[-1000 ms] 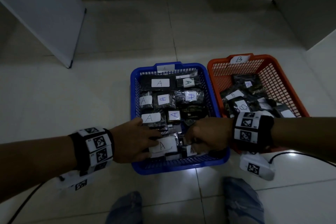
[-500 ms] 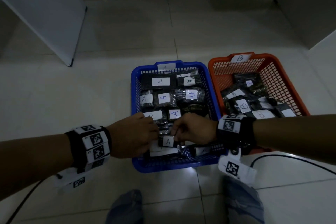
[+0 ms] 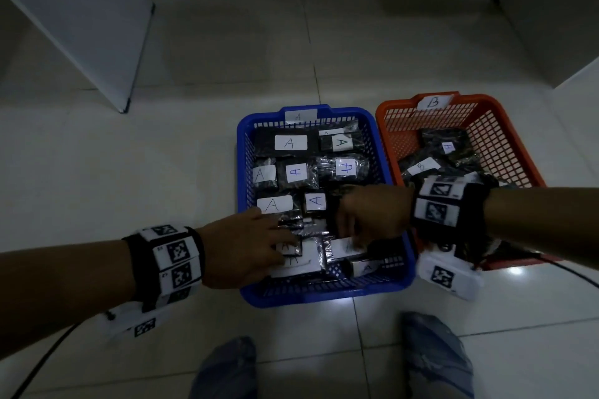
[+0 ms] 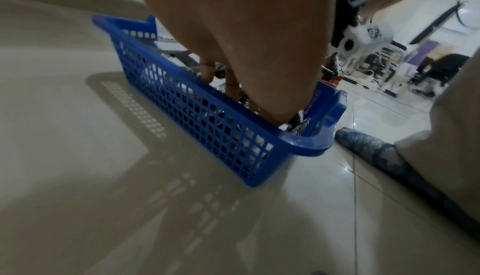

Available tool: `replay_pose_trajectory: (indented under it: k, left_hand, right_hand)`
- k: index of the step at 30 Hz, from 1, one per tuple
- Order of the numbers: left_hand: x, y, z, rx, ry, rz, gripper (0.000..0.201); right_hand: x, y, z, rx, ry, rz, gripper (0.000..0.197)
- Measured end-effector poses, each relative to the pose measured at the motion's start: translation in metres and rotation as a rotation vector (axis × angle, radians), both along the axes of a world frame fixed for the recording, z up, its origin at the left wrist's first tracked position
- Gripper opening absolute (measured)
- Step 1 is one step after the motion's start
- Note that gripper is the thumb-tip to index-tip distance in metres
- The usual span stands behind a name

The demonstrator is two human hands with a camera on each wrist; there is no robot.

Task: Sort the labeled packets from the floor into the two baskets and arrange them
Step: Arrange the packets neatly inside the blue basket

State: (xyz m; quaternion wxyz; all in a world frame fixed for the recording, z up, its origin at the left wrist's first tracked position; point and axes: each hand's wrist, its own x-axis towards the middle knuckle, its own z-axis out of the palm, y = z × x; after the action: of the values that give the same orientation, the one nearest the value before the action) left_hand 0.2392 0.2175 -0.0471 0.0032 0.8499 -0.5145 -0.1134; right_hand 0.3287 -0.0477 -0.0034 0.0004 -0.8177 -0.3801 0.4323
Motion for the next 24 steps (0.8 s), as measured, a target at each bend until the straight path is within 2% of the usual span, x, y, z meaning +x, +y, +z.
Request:
replay_pose_trajectory:
  k: [3,7,9,13,15,18,21,24]
  left_hand:
    - [0.001,0.001,0.002,-0.017,-0.011,0.034,0.022]
    - [0.004,0.000,0.005,0.014,-0.002,0.039,0.025]
    - [0.002,-0.002,0.004,0.017,0.004,0.044,0.030]
    - [-0.002,-0.002,0.012,-0.009,0.001,0.044,0.032]
    - [0.000,-0.001,0.019,-0.022,-0.013,0.043,0.022]
    - [0.005,0.003,0.021,-0.021,-0.041,0.086,0.015]
    - [0.007,0.005,0.019,-0.004,-0.042,0.109,0.019]
    - [0.006,0.007,0.017,0.003,-0.031,0.109,0.025]
  right_hand:
    - [-0.008,-0.015,-0.003,-0.095,-0.154,0.246,0.039]
    - [-0.015,-0.017,-0.012,-0.077,-0.233,0.278,0.038]
    - [-0.014,-0.016,-0.007,-0.100,-0.218,0.298,0.034]
    - [-0.018,-0.017,-0.007,-0.064,-0.153,0.333,0.013]
    - [-0.012,-0.020,-0.001,-0.018,-0.083,0.240,0.013]
    - [0.004,-0.023,0.007,0.106,0.110,-0.060,0.014]
    - [0.006,-0.014,-0.001,0.312,0.224,-0.315,0.010]
    - [-0.005,0.000,-0.023,0.389,0.253,-0.458,0.011]
